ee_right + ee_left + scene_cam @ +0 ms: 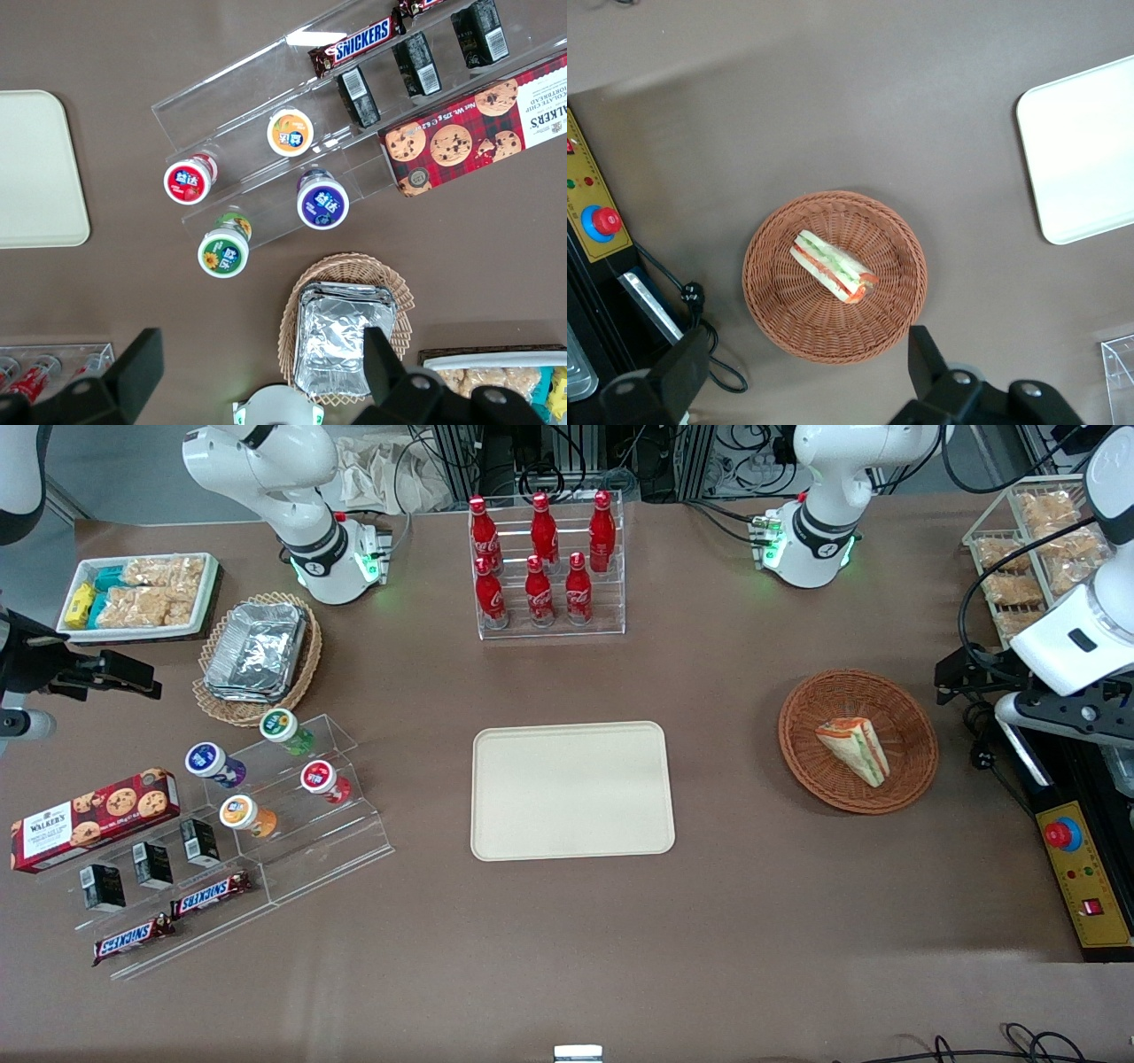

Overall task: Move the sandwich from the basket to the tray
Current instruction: 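Move the left gripper down over the wrapped sandwich in the wicker basket, then close the left gripper on the sandwich's crust edge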

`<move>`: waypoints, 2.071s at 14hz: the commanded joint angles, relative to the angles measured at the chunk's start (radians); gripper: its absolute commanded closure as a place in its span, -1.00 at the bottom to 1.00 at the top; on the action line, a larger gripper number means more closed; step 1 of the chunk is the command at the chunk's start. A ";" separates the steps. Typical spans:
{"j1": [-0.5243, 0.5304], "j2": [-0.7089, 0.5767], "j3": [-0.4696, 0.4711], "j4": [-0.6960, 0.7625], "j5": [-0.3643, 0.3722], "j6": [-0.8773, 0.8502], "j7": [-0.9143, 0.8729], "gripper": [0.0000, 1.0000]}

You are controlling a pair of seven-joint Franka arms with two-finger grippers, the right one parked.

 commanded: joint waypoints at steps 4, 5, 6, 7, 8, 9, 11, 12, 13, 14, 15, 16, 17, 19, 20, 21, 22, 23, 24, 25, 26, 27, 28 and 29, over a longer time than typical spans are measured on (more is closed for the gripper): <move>-0.009 0.018 -0.003 -0.008 0.009 -0.055 -0.227 -1.00; -0.010 -0.001 -0.003 -0.069 0.007 -0.039 -0.353 -1.00; -0.010 -0.022 -0.006 -0.126 0.007 -0.005 -0.442 -1.00; -0.010 -0.066 -0.009 -0.223 0.007 0.055 -0.540 -1.00; -0.010 -0.120 -0.012 -0.341 0.007 0.151 -0.652 -1.00; -0.010 -0.173 -0.012 -0.479 0.007 0.273 -0.776 -1.00; -0.010 -0.217 -0.014 -0.676 0.009 0.462 -0.973 -1.00; -0.010 -0.209 -0.021 -0.710 0.009 0.490 -1.007 -1.00; -0.010 -0.191 -0.026 -0.730 0.009 0.504 -1.024 -1.00; -0.006 -0.182 -0.026 -0.769 0.009 0.538 -1.026 -1.00; 0.002 -0.183 -0.026 -0.833 0.009 0.625 -1.026 -1.00; 0.005 -0.180 -0.024 -0.883 0.007 0.706 -1.035 -1.00; 0.007 -0.150 -0.021 -0.899 0.007 0.750 -1.060 -1.00; 0.007 -0.096 -0.017 -0.899 0.009 0.767 -1.094 -1.00; 0.007 -0.078 -0.014 -0.899 0.009 0.771 -1.101 -1.00; 0.007 -0.061 -0.011 -0.899 0.010 0.788 -1.103 -1.00; 0.007 -0.044 0.003 -0.902 0.022 0.805 -1.104 -1.00; 0.007 -0.032 0.018 -0.904 0.036 0.814 -1.106 -1.00; 0.007 -0.018 0.025 -0.904 0.053 0.825 -1.109 -1.00; 0.007 -0.004 0.026 -0.904 0.059 0.842 -1.112 -1.00; 0.007 0.016 0.031 -0.904 0.059 0.863 -1.114 -1.00; 0.007 0.036 0.032 -0.904 0.059 0.897 -1.126 -1.00; 0.007 0.056 0.032 -0.904 0.068 0.920 -1.137 -0.95; 0.005 0.070 0.031 -0.904 0.093 0.928 -1.144 -0.58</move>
